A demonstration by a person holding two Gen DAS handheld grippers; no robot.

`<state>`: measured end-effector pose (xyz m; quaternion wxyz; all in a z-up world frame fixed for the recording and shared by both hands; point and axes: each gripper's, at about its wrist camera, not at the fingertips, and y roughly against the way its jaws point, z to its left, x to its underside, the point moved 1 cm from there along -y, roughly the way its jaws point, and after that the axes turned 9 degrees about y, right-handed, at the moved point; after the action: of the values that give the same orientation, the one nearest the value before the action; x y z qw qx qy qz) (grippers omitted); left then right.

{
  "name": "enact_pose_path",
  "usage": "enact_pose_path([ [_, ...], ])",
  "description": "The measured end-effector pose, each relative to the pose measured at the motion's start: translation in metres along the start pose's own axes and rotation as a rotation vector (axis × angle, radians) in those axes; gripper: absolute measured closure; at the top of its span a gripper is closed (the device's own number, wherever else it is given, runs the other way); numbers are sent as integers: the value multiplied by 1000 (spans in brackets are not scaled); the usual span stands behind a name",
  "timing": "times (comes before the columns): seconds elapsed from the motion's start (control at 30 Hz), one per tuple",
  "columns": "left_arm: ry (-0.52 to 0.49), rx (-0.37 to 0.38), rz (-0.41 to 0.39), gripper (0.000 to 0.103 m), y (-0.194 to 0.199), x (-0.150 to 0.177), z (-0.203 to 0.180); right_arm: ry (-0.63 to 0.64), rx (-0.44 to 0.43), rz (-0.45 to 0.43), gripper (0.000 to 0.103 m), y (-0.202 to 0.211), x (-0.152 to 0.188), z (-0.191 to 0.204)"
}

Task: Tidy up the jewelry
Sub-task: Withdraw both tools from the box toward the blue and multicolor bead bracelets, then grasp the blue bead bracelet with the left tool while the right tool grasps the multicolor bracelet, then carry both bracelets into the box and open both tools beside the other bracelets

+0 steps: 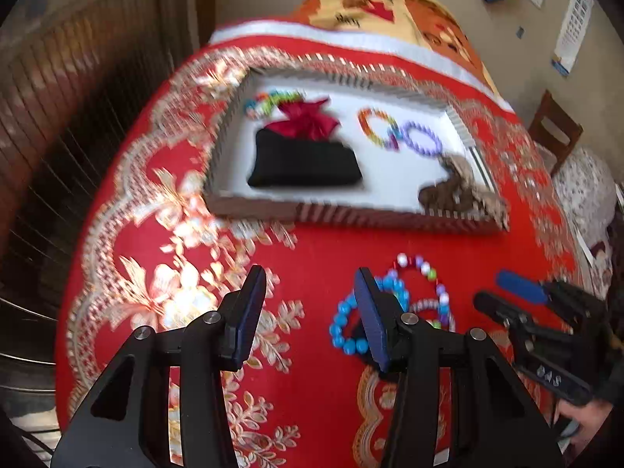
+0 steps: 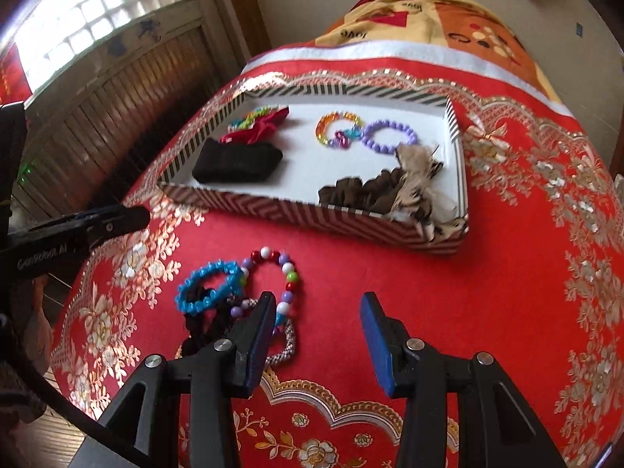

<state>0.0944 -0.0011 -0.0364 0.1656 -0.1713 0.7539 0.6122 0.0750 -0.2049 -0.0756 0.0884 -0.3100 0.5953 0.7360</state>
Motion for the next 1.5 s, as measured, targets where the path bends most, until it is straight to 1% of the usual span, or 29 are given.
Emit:
enact_pose_path([
  [0.17,-60,42,92,56,-20,9,-7,21,-10,34,60,-14,-2,2],
  [0.27,-107,55,127,56,-29,10,-12,29,-23,37,60,-20,-7,4],
  [0.37,-151,56,153,56,-39,10,-17,55,-24,46,60,-27,-12,8],
  [0.5,-171,52,194,57,-54,10,-18,88,-17,56,61,-37,-19,12],
  [0.53,-177,51,199,57,-57,10,-18,96,-12,61,64,-40,-20,13],
  [0.63,-190,51,182,58,-58,8,-19,115,-3,79,70,-49,-22,14],
  [0.67,-187,51,181,65,-59,6,-19,122,-1,83,75,-51,-22,15],
  [0.7,-183,49,178,71,-61,5,-18,133,9,89,77,-54,-22,16],
  [0.73,-180,45,173,83,-62,3,-17,151,27,79,81,-55,-22,18],
  [0.77,-175,41,171,92,-63,1,-15,168,42,76,86,-56,-22,19],
  [0.83,-160,51,172,95,-65,-2,-11,190,61,63,92,-58,-24,21],
  [0.93,-128,75,181,96,-60,-3,-2,177,42,53,94,-56,-27,19],
  [1.03,-106,88,155,96,-46,-6,5,144,17,10,94,-41,-33,16],
  [1.1,-88,99,131,96,-33,-10,8,131,2,-23,94,-29,-38,15],
  [1.23,-82,104,74,96,-8,-19,9,116,-22,-79,94,-4,-46,12],
  [1.37,-82,103,22,96,16,-26,10,109,-29,-111,94,12,-50,9],
  [1.5,-74,96,-12,96,34,-30,14,103,-38,-140,94,28,-51,7],
])
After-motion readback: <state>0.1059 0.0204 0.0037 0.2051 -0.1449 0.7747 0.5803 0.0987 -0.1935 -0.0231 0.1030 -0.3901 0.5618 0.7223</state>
